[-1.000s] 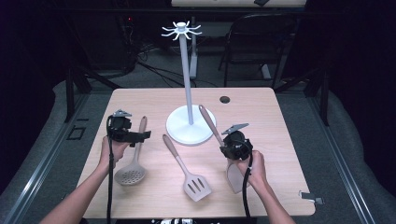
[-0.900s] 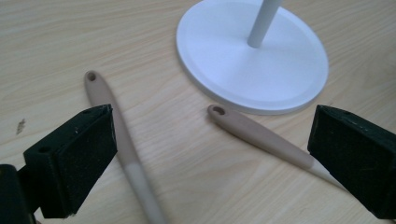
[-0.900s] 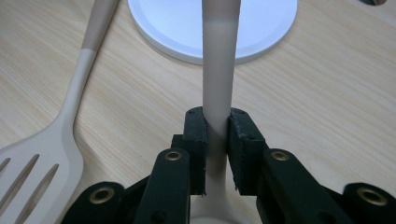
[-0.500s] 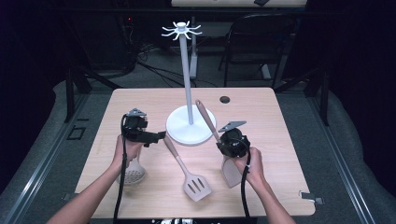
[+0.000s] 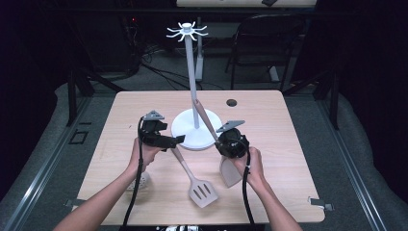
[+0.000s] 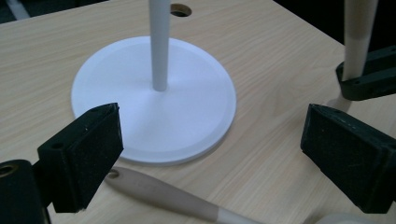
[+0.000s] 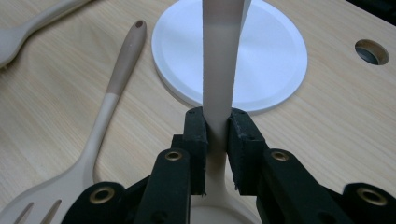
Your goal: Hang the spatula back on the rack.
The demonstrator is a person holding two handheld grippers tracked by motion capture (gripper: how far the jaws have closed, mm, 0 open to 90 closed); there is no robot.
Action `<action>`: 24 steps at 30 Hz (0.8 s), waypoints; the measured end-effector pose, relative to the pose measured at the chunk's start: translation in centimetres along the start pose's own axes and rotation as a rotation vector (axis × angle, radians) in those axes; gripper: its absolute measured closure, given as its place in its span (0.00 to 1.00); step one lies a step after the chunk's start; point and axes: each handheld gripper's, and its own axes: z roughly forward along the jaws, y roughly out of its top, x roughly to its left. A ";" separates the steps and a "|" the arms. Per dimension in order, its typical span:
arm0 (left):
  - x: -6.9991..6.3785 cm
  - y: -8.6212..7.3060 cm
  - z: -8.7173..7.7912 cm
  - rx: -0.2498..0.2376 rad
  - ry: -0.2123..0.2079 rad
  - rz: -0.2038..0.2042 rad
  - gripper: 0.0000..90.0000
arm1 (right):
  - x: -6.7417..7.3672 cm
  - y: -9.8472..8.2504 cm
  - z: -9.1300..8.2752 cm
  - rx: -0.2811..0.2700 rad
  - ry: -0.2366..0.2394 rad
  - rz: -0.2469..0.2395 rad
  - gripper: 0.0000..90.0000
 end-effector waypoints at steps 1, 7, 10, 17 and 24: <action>-0.3 0.2 0.1 0.000 -0.006 0.009 0.07 | 0.0 0.1 0.0 0.002 0.001 -0.001 0.88; -1.6 1.0 0.8 -0.018 -0.038 0.032 0.11 | 0.2 0.9 0.0 -0.026 0.001 -0.007 0.88; -2.1 1.3 1.1 -0.035 -0.050 0.031 0.14 | 0.1 1.1 0.0 -0.035 0.006 0.000 0.88; -3.2 2.3 1.8 -0.064 -0.078 0.035 0.20 | 0.2 1.6 0.3 -0.050 0.013 0.000 0.88; -5.0 3.7 2.5 -0.118 -0.120 0.078 0.45 | 0.5 2.1 0.5 -0.077 0.009 -0.001 0.88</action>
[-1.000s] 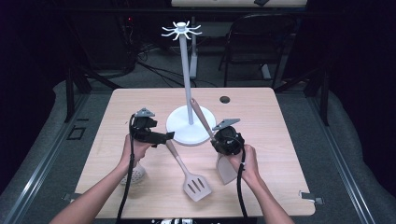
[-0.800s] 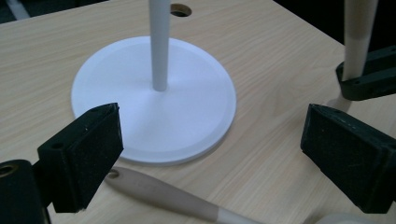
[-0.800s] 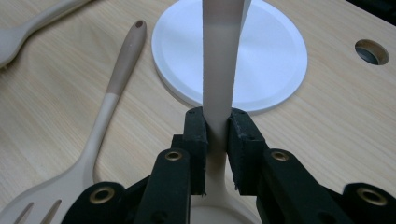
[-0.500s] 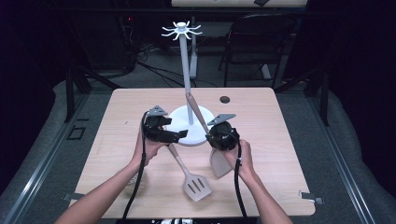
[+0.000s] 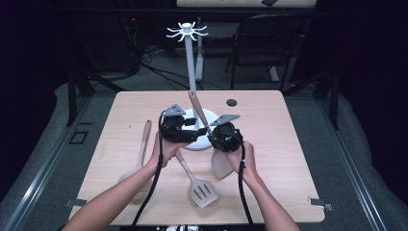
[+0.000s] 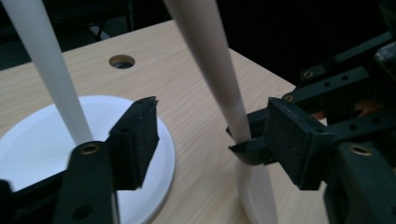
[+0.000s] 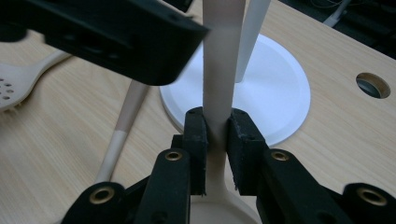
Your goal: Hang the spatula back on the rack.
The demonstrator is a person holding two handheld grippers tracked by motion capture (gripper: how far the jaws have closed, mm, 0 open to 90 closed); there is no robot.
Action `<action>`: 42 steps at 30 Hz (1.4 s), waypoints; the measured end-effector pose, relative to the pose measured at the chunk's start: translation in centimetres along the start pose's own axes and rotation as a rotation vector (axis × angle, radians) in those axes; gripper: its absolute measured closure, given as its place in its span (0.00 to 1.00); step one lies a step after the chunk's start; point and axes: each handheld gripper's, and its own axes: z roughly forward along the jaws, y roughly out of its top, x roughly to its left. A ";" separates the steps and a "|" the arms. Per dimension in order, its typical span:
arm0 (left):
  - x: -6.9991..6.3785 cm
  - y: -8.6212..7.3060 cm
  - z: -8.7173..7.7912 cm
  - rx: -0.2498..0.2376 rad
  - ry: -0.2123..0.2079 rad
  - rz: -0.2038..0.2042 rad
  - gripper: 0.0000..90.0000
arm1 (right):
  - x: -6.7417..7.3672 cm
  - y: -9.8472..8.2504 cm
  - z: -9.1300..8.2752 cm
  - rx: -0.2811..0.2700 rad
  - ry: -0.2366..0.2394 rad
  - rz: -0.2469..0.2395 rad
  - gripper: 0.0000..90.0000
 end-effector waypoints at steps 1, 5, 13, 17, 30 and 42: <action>-0.1 0.1 0.1 -0.007 0.001 0.000 0.49 | 0.1 0.0 0.0 -0.005 0.001 0.001 0.88; -0.4 0.2 0.5 -0.033 -0.021 -0.002 0.63 | 0.1 0.0 -0.1 -0.021 -0.004 0.011 0.88; -0.7 0.4 0.8 -0.068 -0.043 -0.003 0.79 | 0.1 0.0 -0.4 -0.067 -0.020 0.034 0.87; -0.8 0.5 0.7 -0.097 -0.070 -0.003 0.84 | 0.1 0.0 -0.6 -0.080 -0.026 0.030 0.87; -0.2 1.6 0.2 -0.098 -0.106 0.015 0.86 | -0.3 -0.9 -1.4 -0.108 0.015 0.036 0.68; 0.3 3.0 -0.2 -0.068 -0.083 0.057 0.86 | -1.0 -3.3 -1.1 0.068 0.038 0.070 0.15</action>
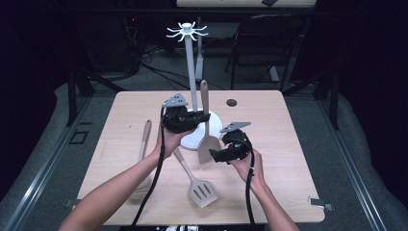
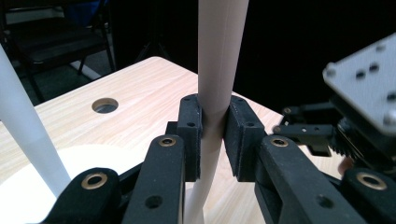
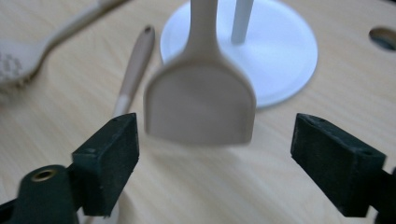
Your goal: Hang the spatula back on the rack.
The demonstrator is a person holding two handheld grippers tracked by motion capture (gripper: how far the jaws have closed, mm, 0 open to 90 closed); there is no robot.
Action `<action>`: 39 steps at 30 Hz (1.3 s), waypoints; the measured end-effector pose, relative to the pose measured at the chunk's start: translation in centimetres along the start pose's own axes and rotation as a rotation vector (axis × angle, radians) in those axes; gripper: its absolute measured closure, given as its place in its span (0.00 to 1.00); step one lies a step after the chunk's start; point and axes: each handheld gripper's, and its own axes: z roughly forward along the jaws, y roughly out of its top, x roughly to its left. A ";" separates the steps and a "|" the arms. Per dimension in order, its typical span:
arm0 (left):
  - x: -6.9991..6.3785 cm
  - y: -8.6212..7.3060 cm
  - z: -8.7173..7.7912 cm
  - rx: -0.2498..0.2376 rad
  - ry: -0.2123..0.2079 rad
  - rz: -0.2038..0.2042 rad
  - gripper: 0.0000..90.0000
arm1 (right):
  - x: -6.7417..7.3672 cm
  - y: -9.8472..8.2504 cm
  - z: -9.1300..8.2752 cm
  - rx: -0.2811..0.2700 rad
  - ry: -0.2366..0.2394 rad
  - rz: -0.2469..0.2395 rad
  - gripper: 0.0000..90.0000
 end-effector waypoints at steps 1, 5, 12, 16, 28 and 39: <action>0.0 0.1 0.0 0.000 0.002 0.003 0.86 | -0.1 -0.4 0.0 0.030 0.000 -0.004 0.12; 0.0 0.7 -0.1 0.004 0.010 0.028 0.86 | -1.2 -2.5 -0.3 0.081 0.014 0.014 0.05; 0.6 1.5 0.1 0.009 0.020 0.031 0.86 | -2.8 -4.6 -1.5 0.086 -0.019 0.055 0.00; 0.9 2.3 0.1 0.013 0.024 0.039 0.86 | -3.4 -4.7 -1.8 0.091 -0.033 0.049 0.00; 1.8 4.5 -0.7 -0.002 0.029 0.057 0.86 | -4.1 -4.6 -1.7 0.084 -0.039 0.063 0.00; 2.5 6.2 -1.6 -0.019 0.043 0.068 0.86 | -4.1 -4.6 -1.4 0.110 -0.029 0.044 0.00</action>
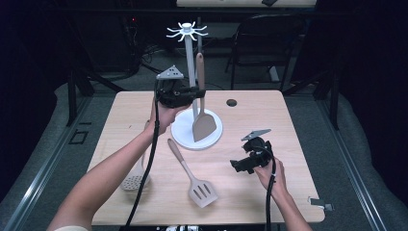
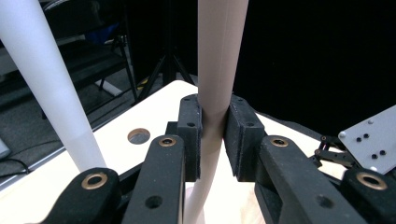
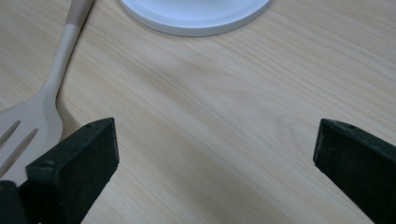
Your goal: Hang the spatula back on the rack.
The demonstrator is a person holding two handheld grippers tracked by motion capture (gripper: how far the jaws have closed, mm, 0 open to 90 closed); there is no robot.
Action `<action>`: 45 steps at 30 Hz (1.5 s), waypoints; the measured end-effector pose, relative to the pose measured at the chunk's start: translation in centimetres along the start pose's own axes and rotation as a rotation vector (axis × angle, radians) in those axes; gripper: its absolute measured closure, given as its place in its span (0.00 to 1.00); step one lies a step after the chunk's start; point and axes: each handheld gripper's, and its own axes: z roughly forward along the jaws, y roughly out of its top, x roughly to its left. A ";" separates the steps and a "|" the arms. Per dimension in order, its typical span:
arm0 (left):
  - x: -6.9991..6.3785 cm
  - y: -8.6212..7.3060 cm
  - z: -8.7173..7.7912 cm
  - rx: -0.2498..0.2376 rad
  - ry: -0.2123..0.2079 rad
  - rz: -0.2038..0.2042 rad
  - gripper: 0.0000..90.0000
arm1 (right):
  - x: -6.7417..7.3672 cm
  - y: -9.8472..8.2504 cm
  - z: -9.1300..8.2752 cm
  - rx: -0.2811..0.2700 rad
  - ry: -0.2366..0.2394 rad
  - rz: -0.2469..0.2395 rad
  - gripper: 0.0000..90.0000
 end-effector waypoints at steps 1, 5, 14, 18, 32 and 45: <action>0.1 0.1 -0.1 0.005 0.001 0.001 0.86 | 0.0 0.0 0.1 -0.001 0.000 0.000 0.00; 0.4 0.5 -0.1 0.003 0.004 0.005 0.86 | 0.0 0.0 0.0 -0.001 -0.001 -0.011 0.00; 0.9 1.4 -0.1 0.003 0.014 0.003 0.86 | 0.1 0.0 0.1 0.015 -0.007 -0.017 0.00; 0.9 2.0 -0.1 -0.003 0.018 0.010 0.86 | 0.1 0.0 0.1 0.017 -0.007 -0.023 0.00; 1.5 3.1 -0.4 -0.018 -0.008 -0.019 0.86 | 0.2 0.1 0.2 0.014 0.000 -0.034 0.00; 2.5 3.1 -0.3 -0.010 -0.003 -0.052 0.86 | 0.2 0.0 0.3 0.023 -0.004 -0.039 0.00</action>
